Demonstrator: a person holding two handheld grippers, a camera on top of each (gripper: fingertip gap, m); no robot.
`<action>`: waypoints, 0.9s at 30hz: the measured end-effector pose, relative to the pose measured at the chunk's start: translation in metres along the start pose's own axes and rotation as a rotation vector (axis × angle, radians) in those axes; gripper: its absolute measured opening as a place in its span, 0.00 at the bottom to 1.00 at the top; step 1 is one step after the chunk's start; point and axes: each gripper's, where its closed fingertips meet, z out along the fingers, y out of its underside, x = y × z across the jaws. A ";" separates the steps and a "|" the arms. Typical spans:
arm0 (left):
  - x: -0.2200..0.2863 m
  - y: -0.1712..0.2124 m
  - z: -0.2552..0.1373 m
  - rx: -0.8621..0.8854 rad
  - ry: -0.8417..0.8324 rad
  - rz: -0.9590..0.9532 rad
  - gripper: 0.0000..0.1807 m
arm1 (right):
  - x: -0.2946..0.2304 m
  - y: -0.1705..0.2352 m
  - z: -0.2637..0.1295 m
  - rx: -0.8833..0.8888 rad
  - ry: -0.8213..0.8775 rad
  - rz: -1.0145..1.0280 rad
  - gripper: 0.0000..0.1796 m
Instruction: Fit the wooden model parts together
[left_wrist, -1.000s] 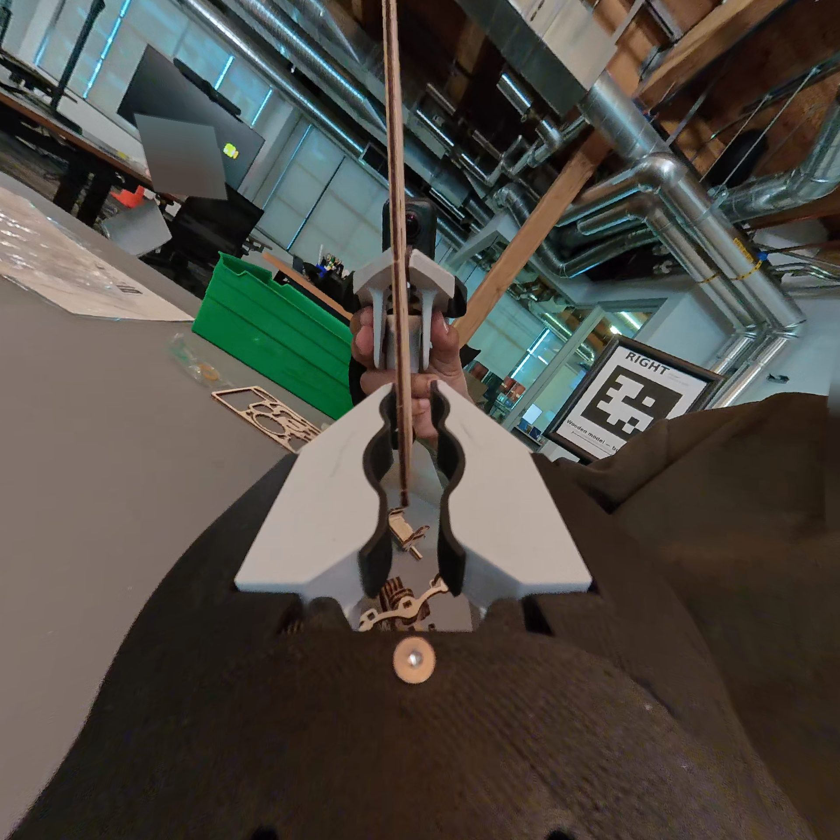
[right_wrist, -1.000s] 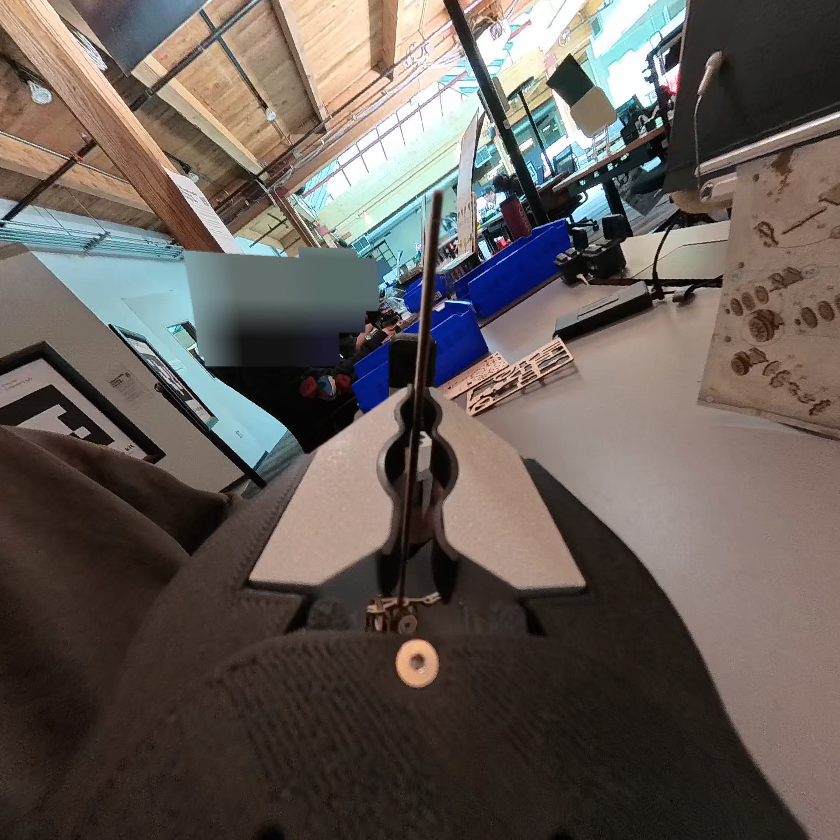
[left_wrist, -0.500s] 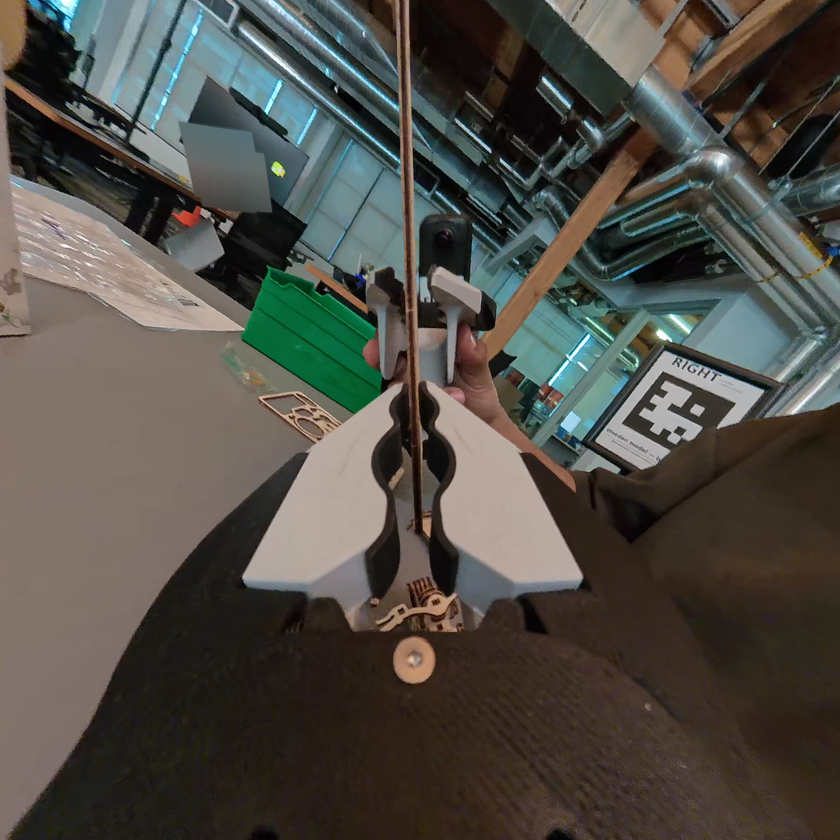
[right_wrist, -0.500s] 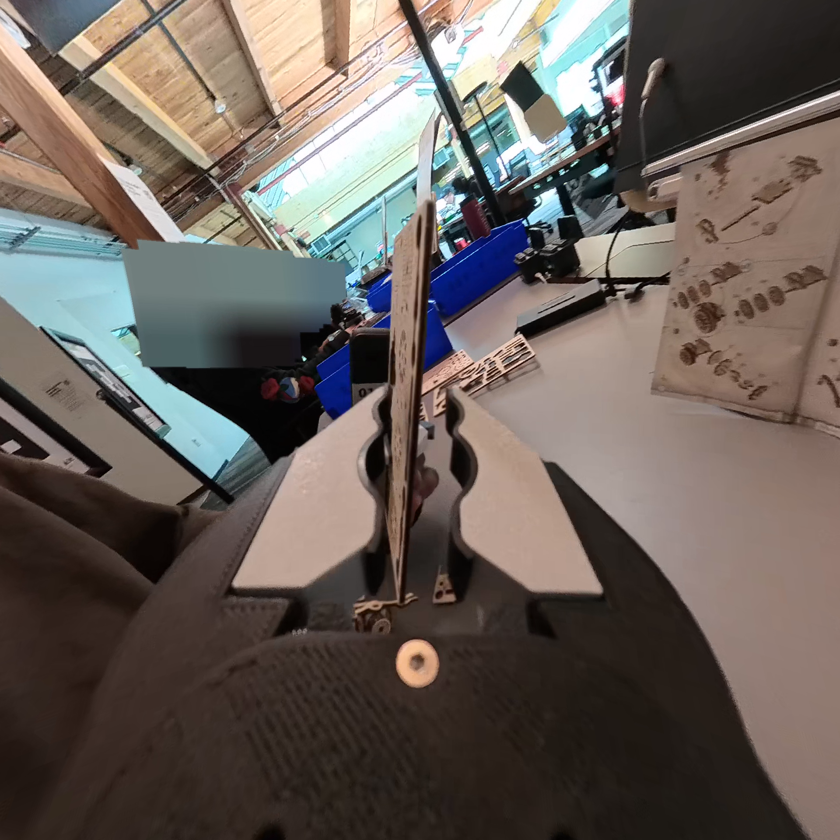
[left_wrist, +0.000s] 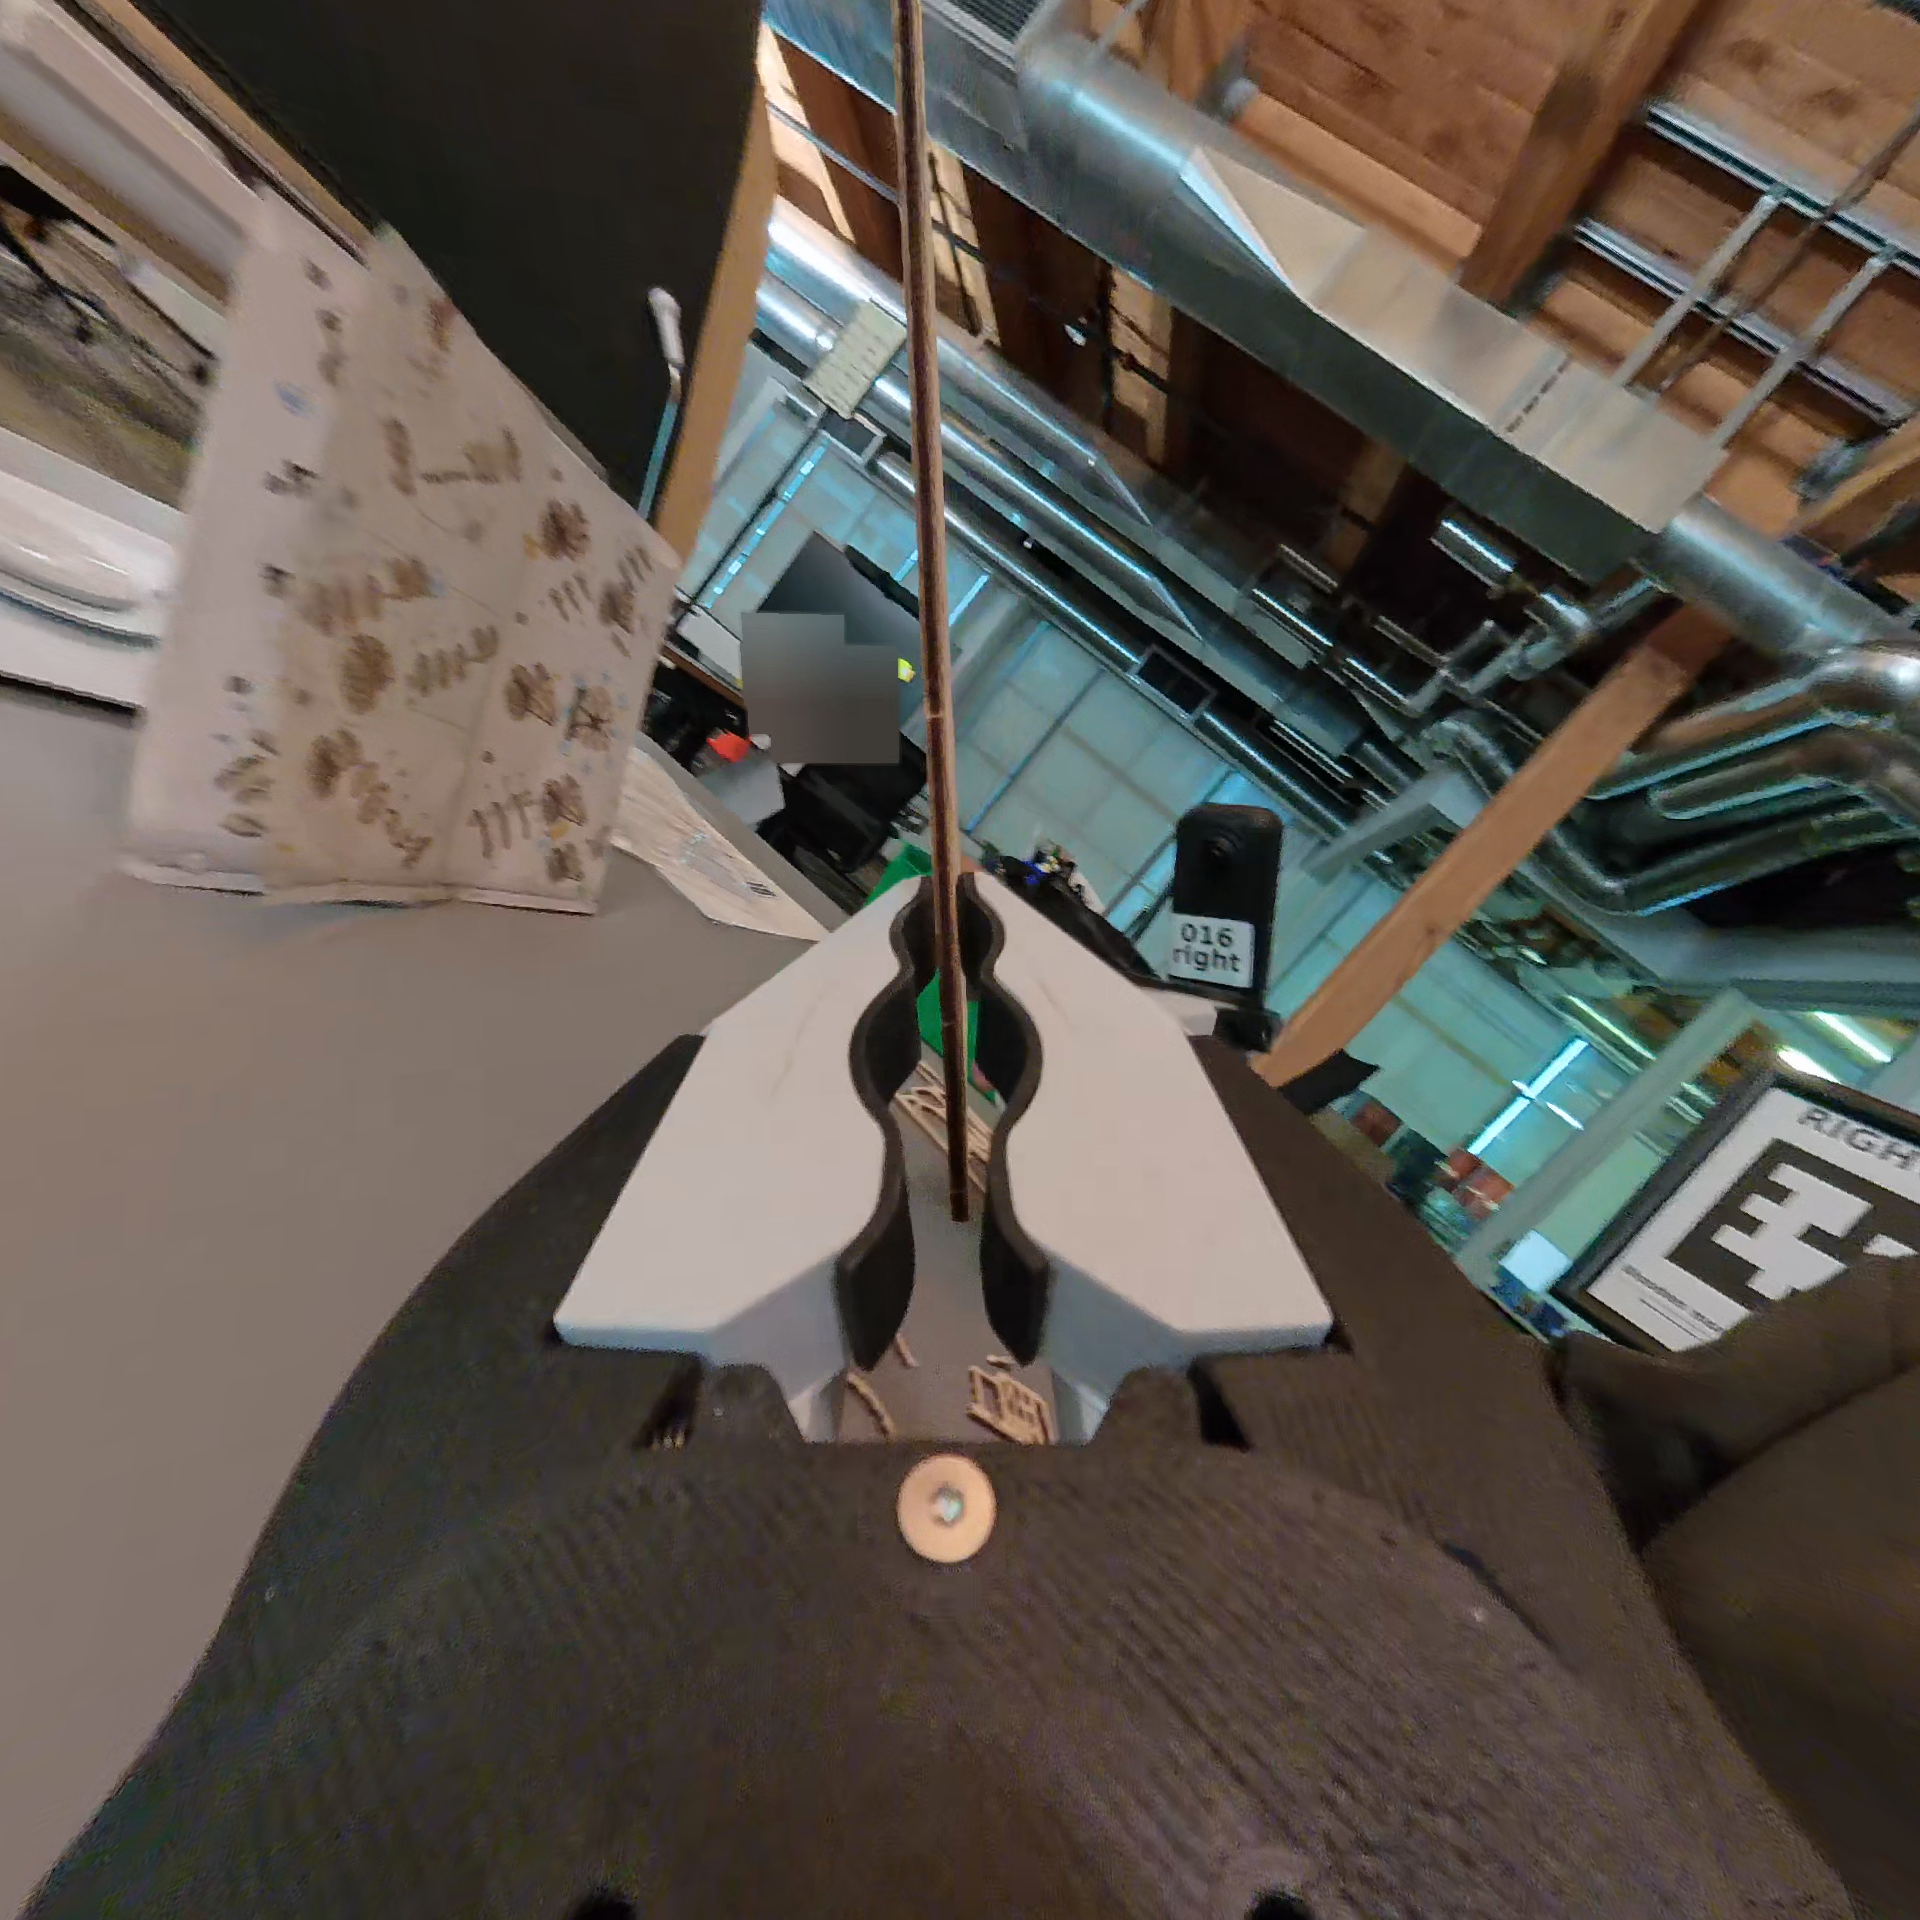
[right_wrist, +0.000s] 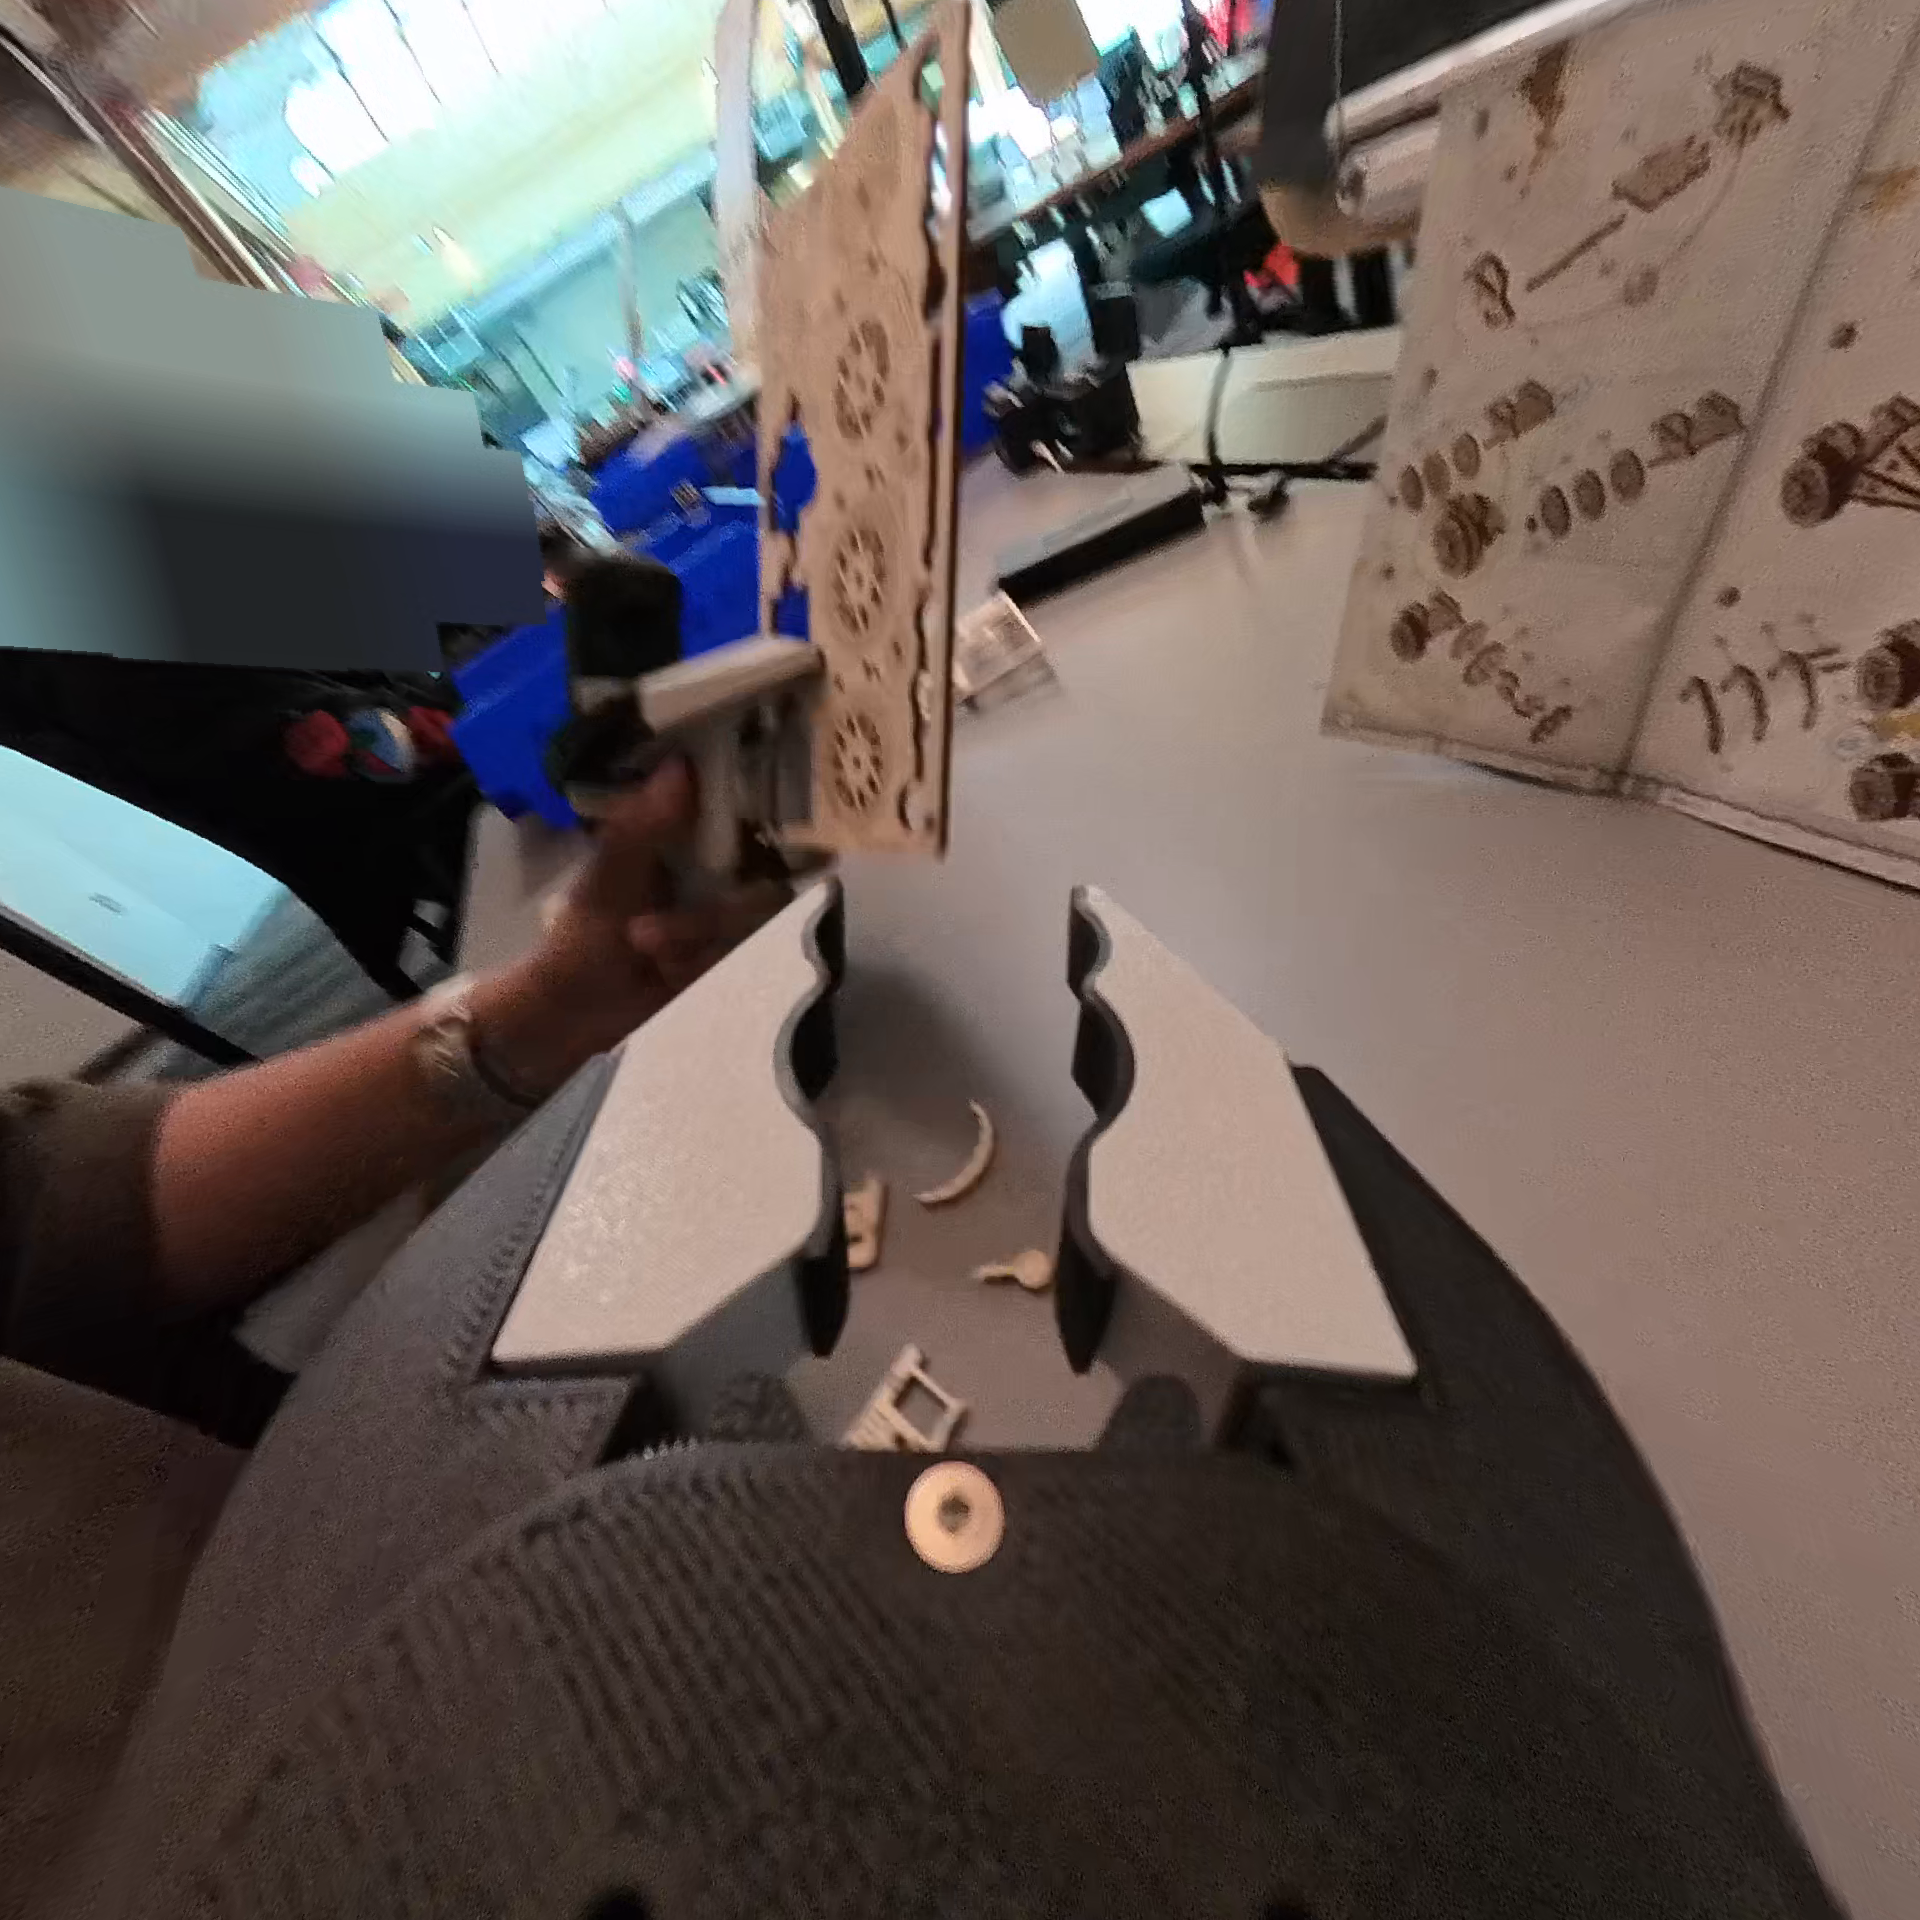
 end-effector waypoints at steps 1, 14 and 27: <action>-0.004 -0.004 -0.004 0.005 -0.019 0.015 0.01 | 0.006 0.008 0.002 -0.041 0.045 -0.040 0.24; -0.038 -0.020 -0.026 0.006 -0.172 0.104 0.01 | 0.052 -0.009 -0.017 0.060 0.648 -0.557 0.02; -0.046 -0.024 -0.030 0.030 -0.220 0.118 0.01 | 0.061 -0.037 -0.049 0.202 0.634 -0.292 0.00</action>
